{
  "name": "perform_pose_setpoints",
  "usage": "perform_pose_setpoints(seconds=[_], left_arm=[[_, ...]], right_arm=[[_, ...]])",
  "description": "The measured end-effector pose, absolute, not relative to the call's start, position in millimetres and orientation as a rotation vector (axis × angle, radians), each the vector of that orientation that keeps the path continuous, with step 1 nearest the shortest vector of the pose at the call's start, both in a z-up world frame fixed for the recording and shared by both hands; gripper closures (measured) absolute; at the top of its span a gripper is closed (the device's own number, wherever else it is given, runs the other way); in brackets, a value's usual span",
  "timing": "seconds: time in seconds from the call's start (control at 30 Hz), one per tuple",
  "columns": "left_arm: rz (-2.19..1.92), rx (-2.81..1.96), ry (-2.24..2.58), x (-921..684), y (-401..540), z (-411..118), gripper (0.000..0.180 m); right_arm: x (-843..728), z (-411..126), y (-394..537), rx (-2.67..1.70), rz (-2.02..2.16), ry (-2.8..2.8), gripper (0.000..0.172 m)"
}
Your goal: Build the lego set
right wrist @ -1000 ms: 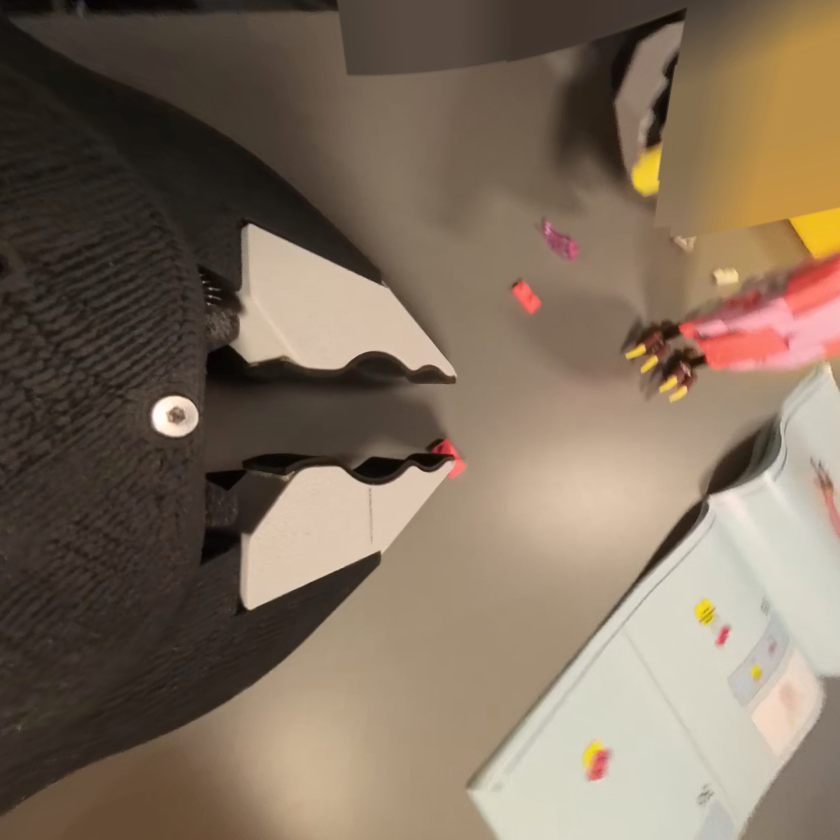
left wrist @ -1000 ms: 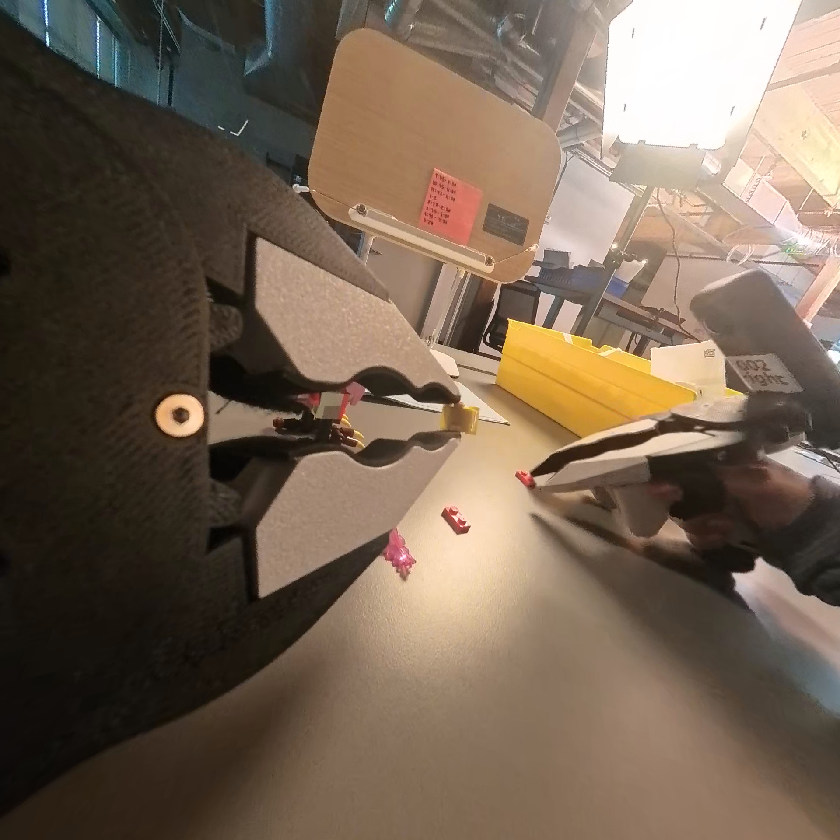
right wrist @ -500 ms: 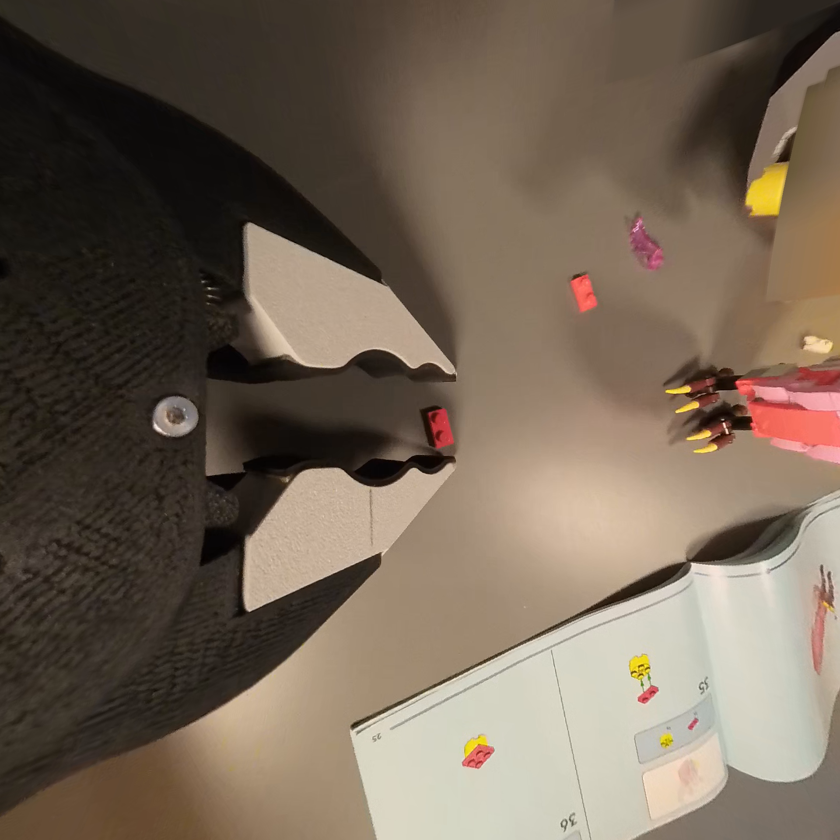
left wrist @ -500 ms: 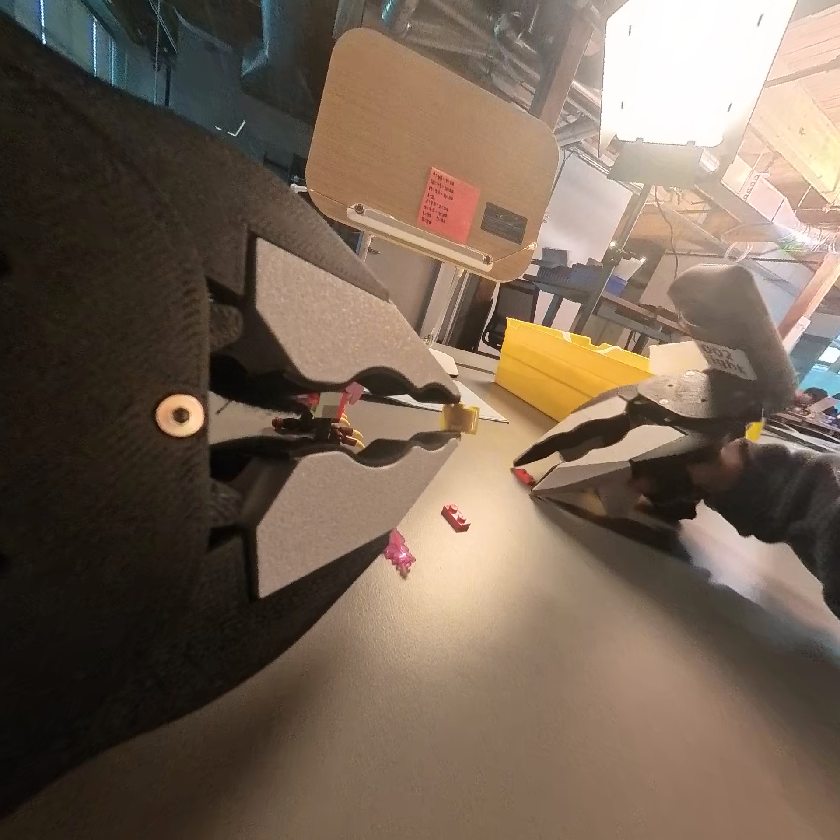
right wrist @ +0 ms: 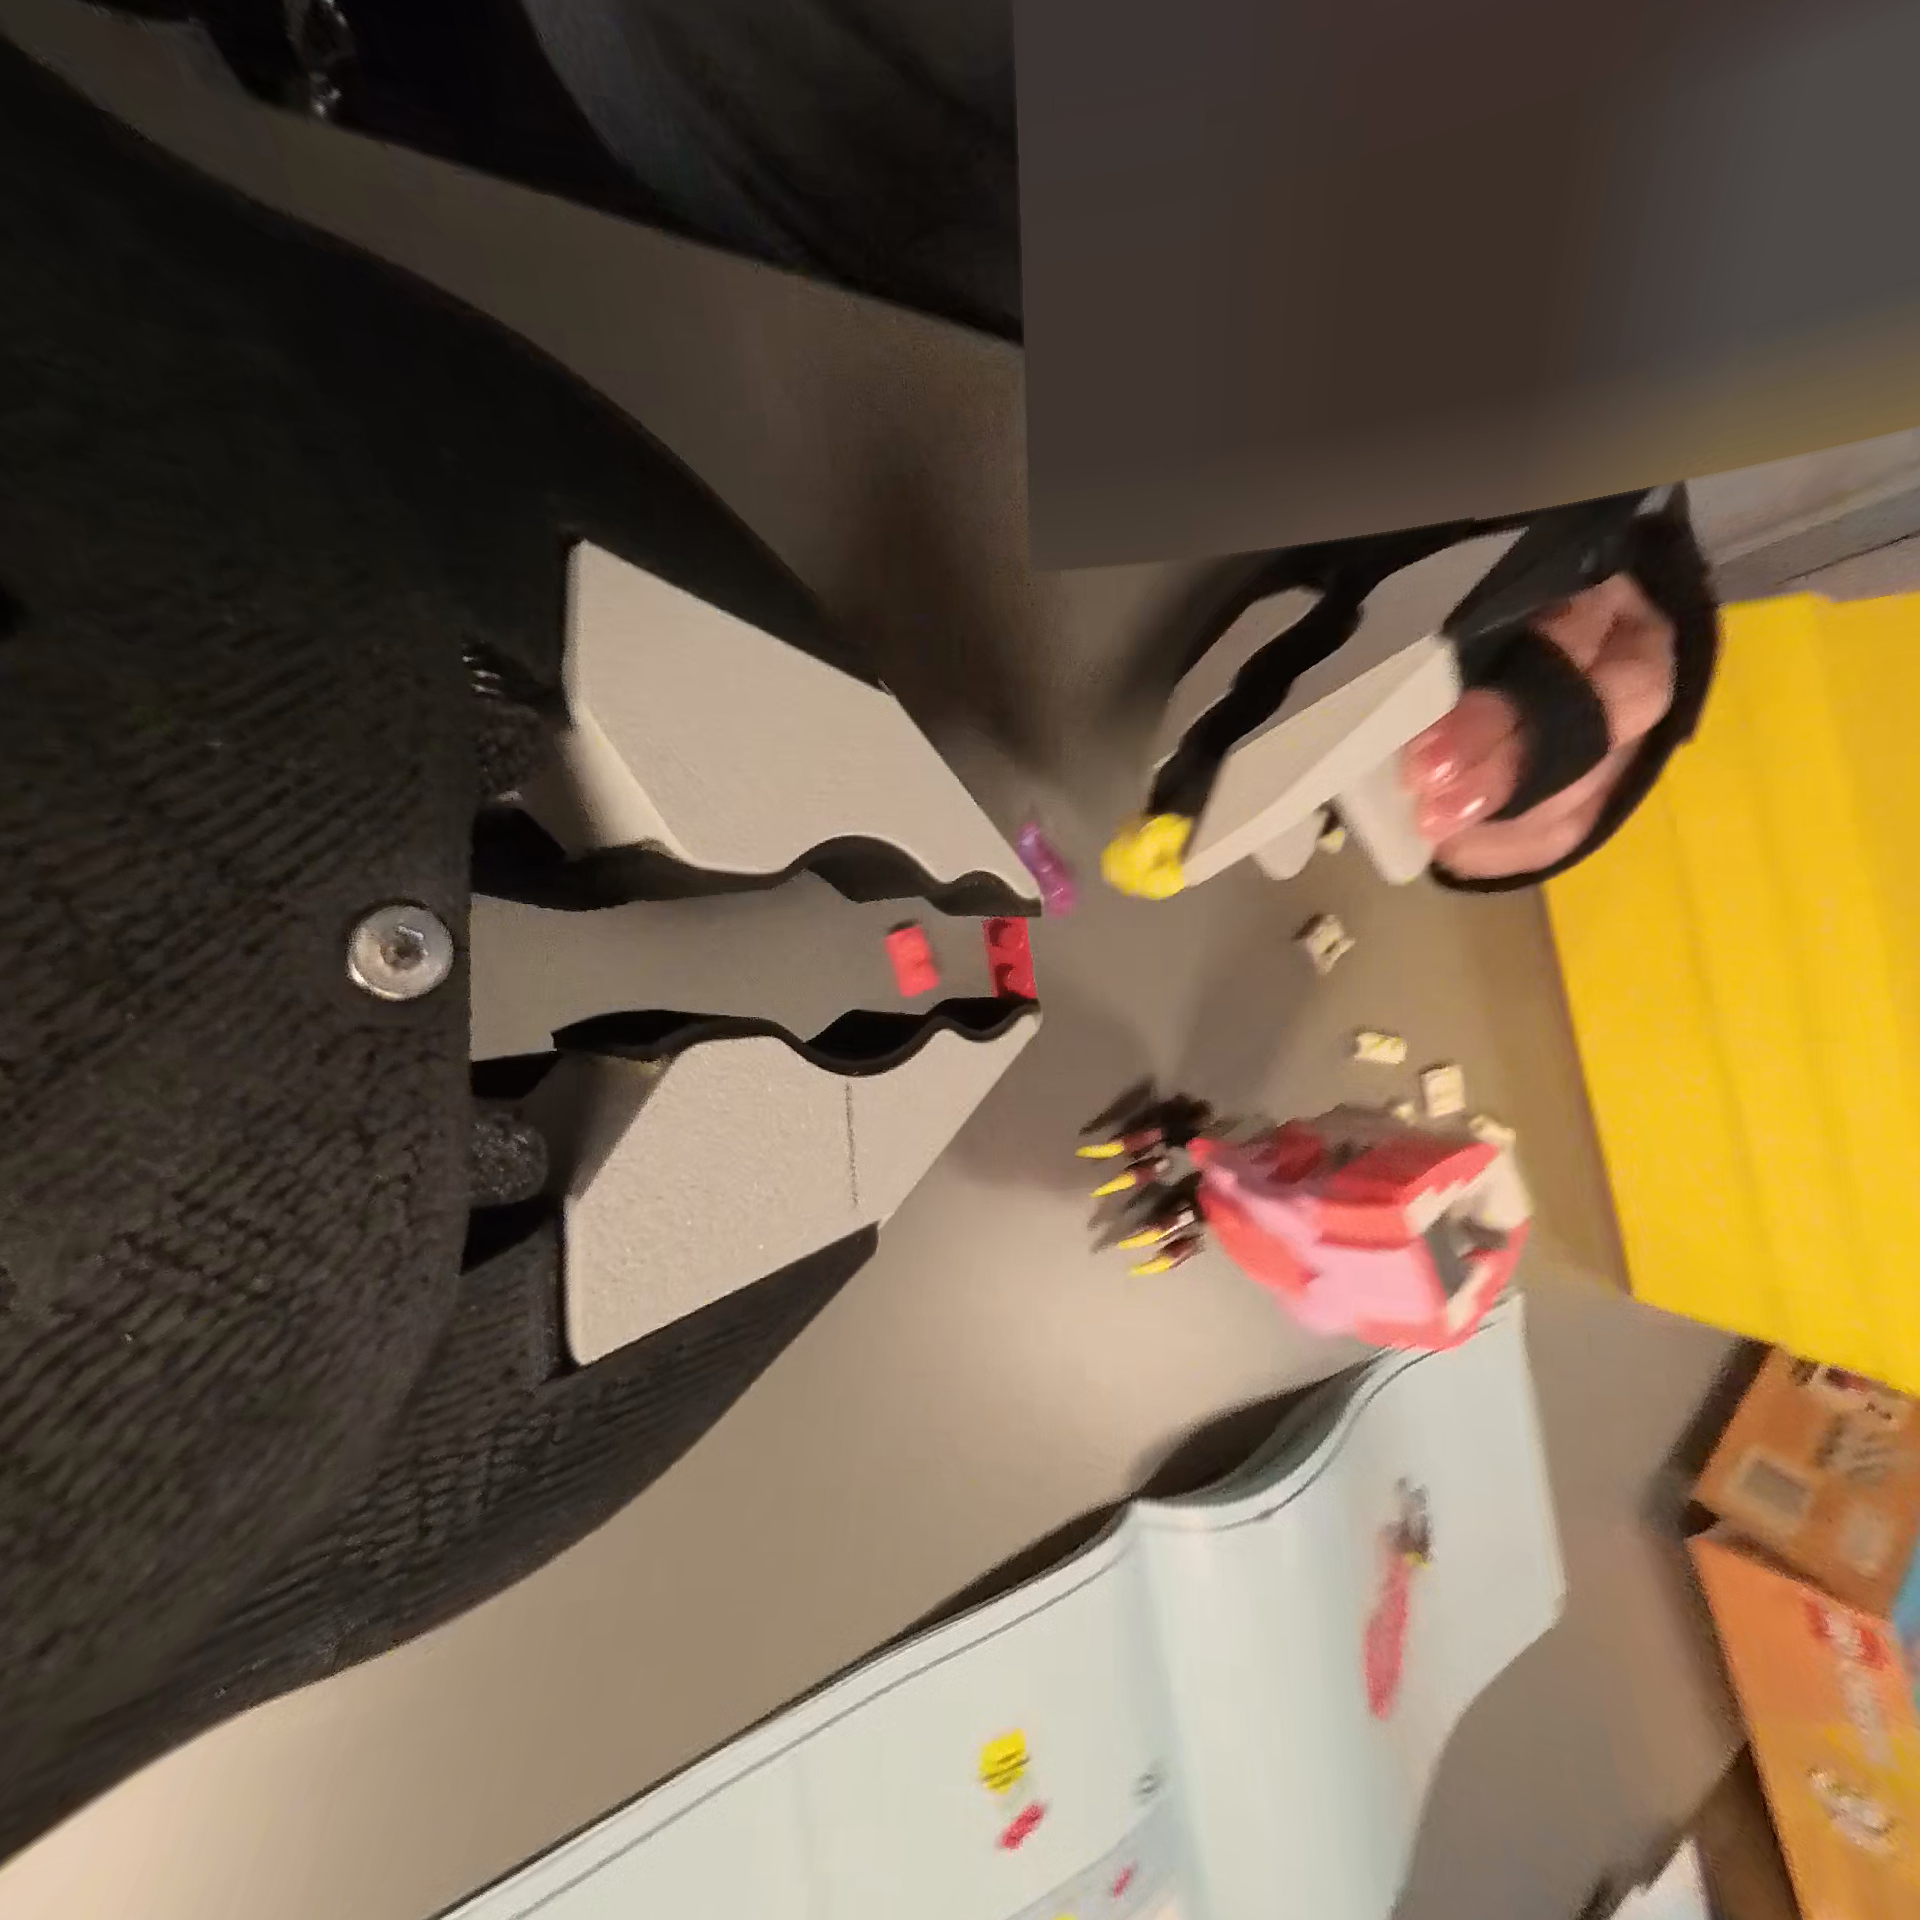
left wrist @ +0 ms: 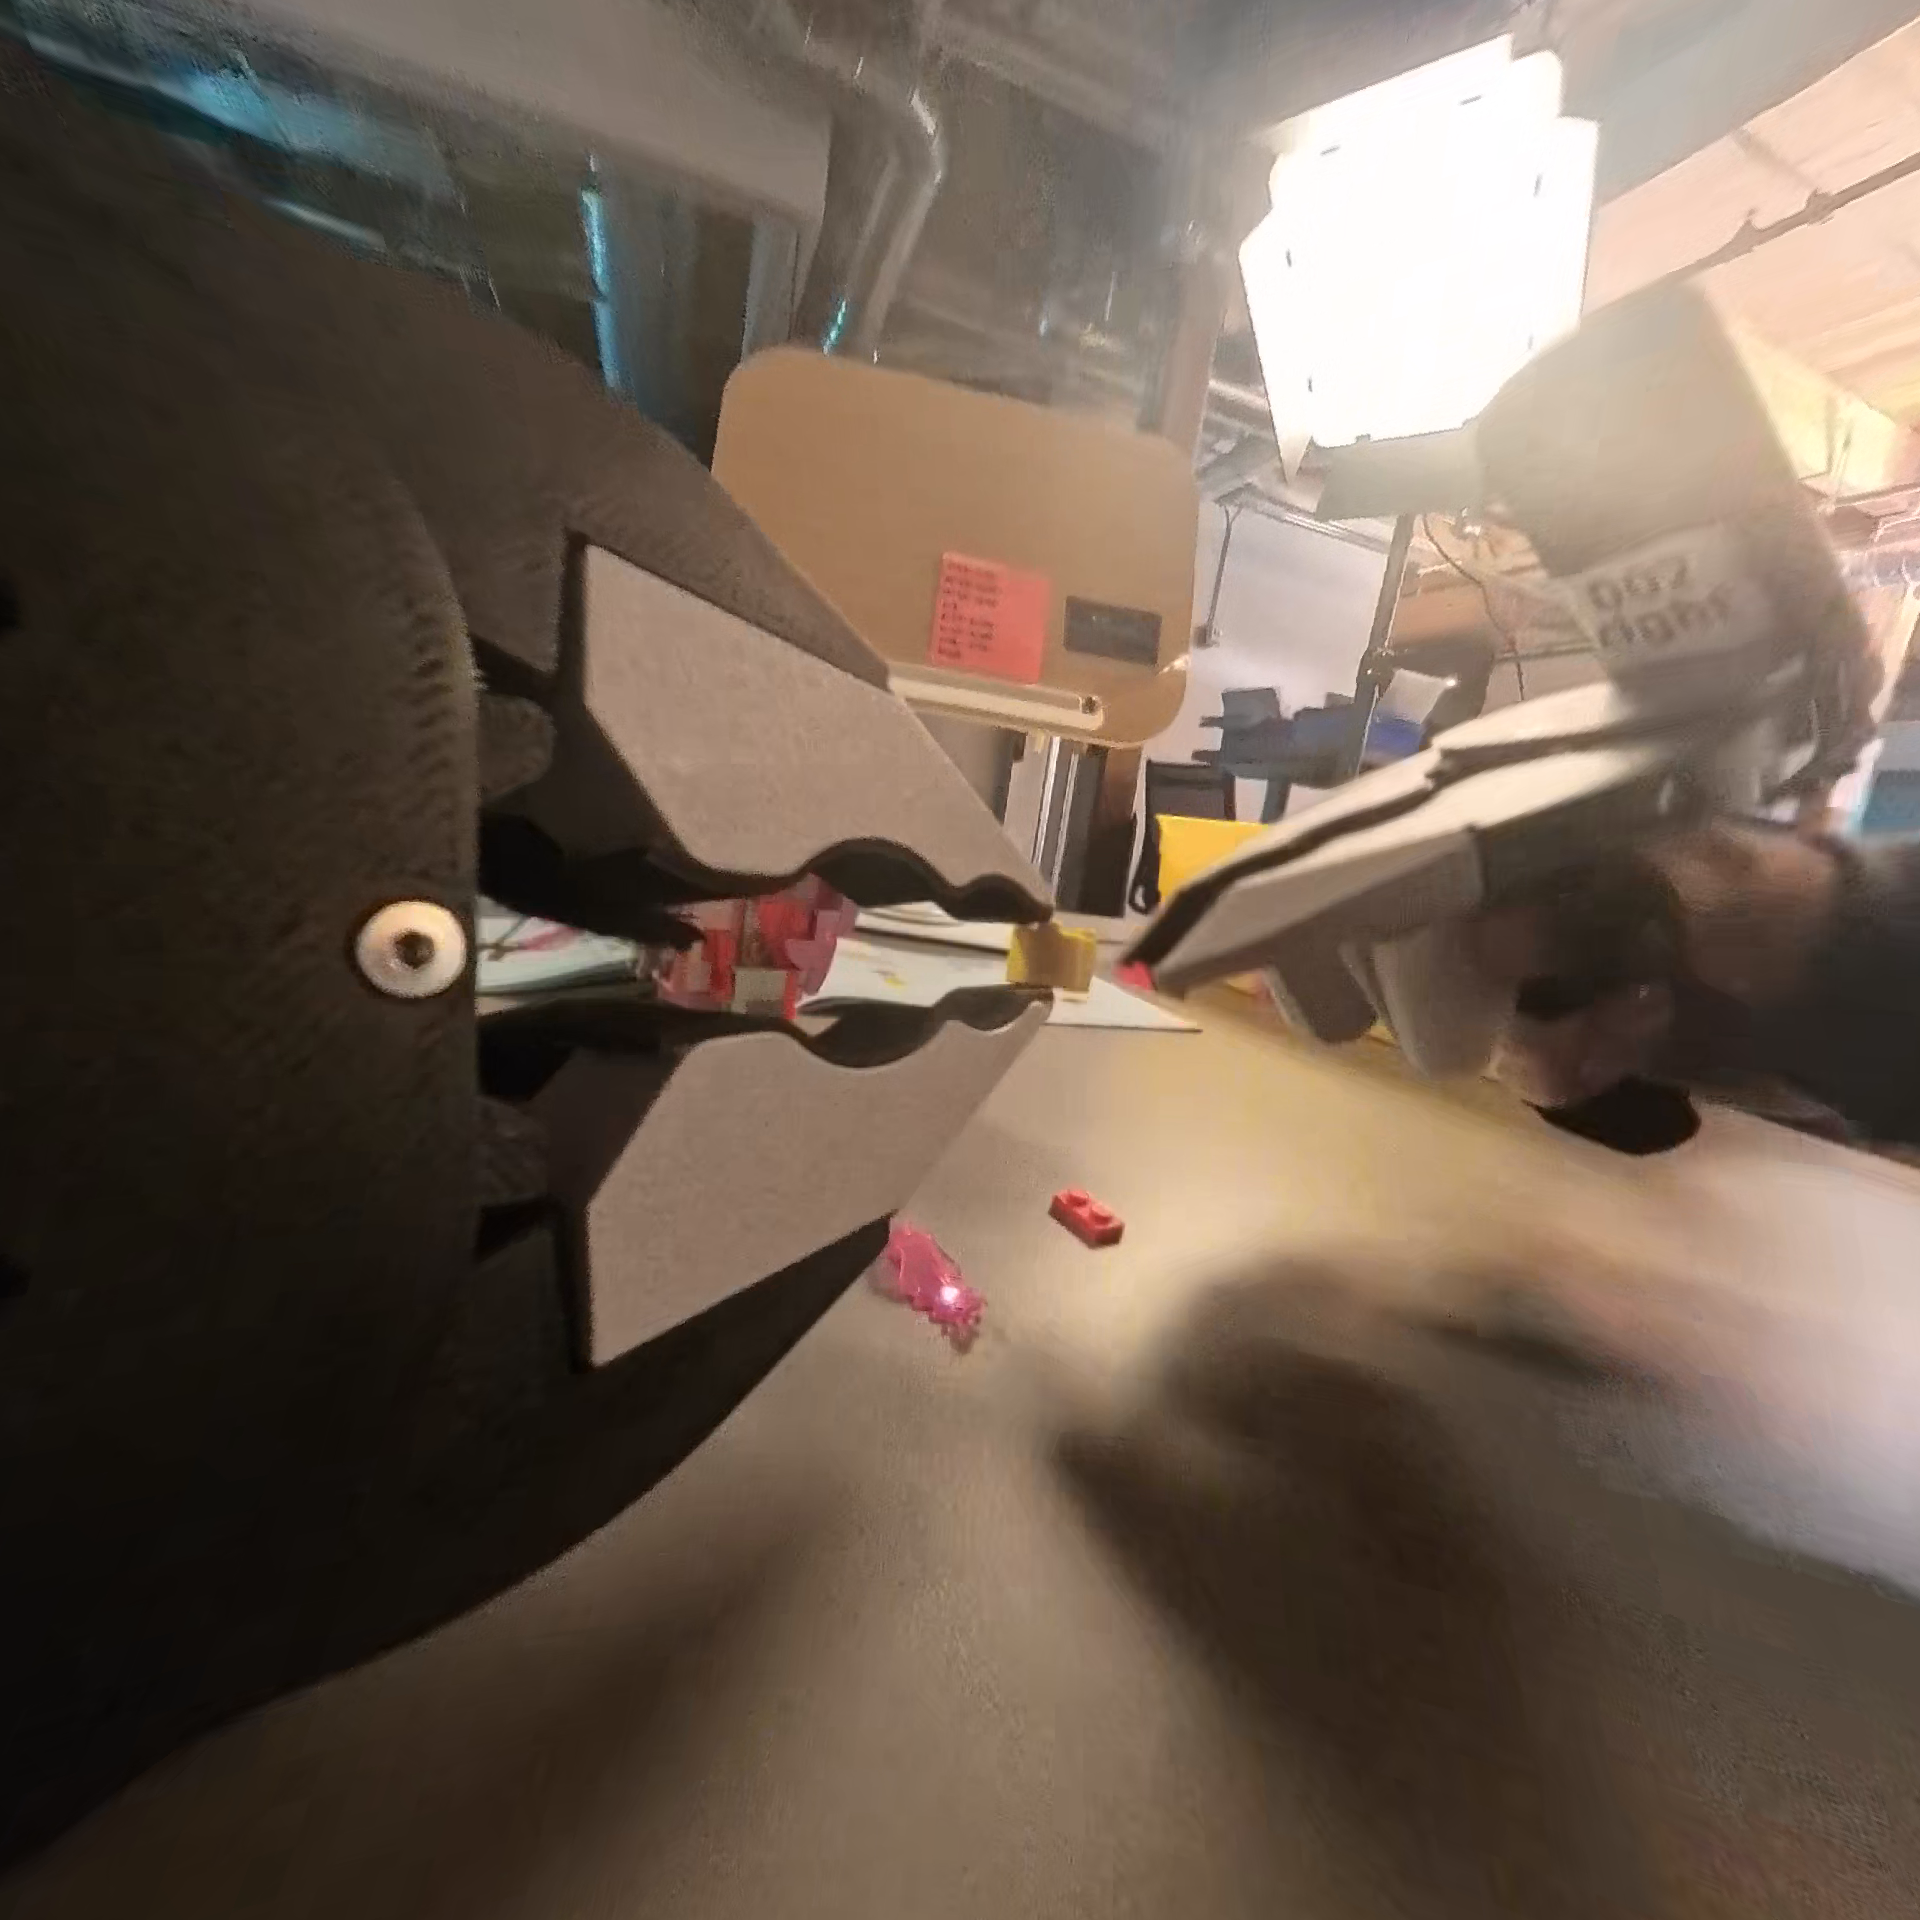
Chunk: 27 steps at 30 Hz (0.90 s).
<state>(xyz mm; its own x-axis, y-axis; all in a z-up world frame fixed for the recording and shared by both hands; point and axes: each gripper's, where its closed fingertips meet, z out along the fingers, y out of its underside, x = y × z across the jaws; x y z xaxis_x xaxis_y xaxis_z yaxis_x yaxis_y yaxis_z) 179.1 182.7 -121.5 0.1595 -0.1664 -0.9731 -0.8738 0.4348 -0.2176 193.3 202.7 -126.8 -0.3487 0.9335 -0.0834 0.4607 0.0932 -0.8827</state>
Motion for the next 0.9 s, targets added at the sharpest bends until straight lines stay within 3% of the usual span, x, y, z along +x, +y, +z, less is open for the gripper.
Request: perform_pose_setpoints(seconds=[0.9], left_arm=[[0.694,-0.918,1.271,183,172,-102,0.171]], right_arm=[[176,-93,161,-1.293,1.178,-2.097,0.158]])
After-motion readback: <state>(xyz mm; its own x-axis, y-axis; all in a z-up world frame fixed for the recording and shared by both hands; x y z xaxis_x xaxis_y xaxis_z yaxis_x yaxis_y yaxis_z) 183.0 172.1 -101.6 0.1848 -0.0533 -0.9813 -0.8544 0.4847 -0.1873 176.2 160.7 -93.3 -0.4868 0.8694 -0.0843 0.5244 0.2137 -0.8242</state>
